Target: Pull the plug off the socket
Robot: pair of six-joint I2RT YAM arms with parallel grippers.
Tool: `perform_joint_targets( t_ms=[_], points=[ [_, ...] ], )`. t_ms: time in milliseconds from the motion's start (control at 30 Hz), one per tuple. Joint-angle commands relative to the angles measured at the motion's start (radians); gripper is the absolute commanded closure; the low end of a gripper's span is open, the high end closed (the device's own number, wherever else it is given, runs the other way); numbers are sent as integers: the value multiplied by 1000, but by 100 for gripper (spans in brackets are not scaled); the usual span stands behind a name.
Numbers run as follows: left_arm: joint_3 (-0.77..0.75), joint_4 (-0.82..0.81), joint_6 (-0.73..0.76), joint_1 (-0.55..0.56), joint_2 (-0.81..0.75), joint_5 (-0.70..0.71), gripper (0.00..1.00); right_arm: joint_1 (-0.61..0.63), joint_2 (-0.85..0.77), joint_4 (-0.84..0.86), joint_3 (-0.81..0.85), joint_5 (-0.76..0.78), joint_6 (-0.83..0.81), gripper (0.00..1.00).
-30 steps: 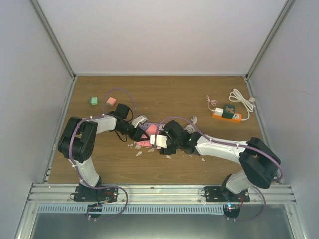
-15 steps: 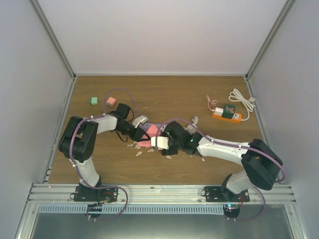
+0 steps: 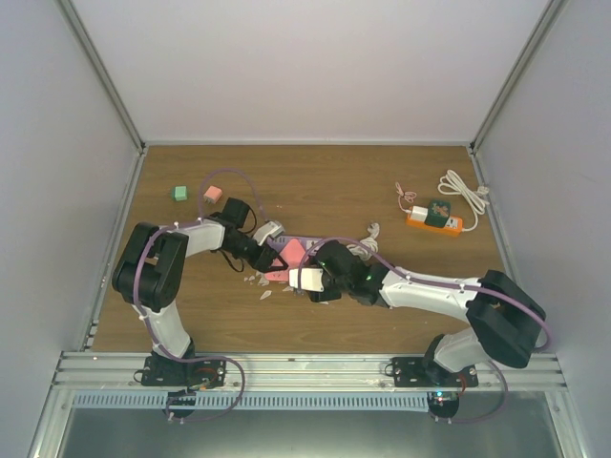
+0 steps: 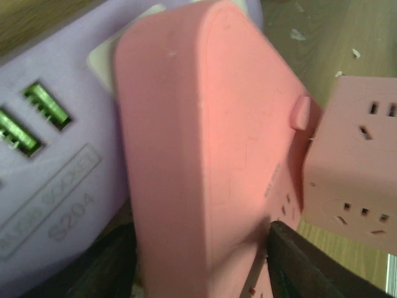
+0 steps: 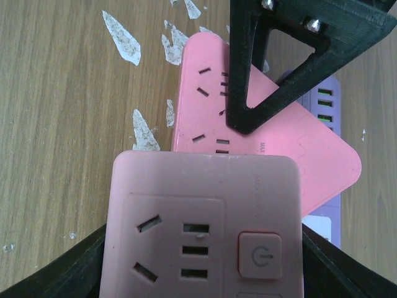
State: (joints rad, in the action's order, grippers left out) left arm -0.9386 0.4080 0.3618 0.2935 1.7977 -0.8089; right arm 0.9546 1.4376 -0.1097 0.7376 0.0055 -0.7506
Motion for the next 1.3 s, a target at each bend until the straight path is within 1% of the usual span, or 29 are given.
perform_joint_targets(
  t_ms=[0, 200, 400, 500, 633, 800, 867, 1000, 1100, 1200, 1267],
  points=[
    [19, -80, 51, 12, -33, 141, 38, 25, -35, 42, 13, -111, -14, 81],
    [24, -75, 64, 64, -33, 108, 26, -14, -13, 55, 30, -159, 3, 82],
    [21, -83, 48, 81, -1, 104, 22, -22, -8, 33, 69, -209, 20, 82],
    [23, -93, 35, 82, 9, 146, 25, -22, -8, 15, 84, -224, 37, 82],
    [23, -90, 30, 85, 32, 207, 32, -22, -17, 11, 96, -221, 45, 83],
    [20, -86, 28, 87, 60, 290, 37, -17, -9, 16, 103, -155, 17, 83],
    [21, -88, 27, 89, 65, 312, 38, -14, -6, 5, 108, -135, 12, 83],
    [23, -93, 28, 102, 68, 366, 39, -18, 21, -99, 179, -216, 87, 86],
    [20, -93, 24, 107, 71, 386, 40, -27, 33, -135, 202, -259, 135, 87],
    [18, -91, 22, 109, 74, 393, 41, -37, 37, -145, 212, -274, 164, 87],
    [15, -90, 20, 110, 78, 397, 42, -37, 33, -138, 206, -248, 157, 88]
  ],
)
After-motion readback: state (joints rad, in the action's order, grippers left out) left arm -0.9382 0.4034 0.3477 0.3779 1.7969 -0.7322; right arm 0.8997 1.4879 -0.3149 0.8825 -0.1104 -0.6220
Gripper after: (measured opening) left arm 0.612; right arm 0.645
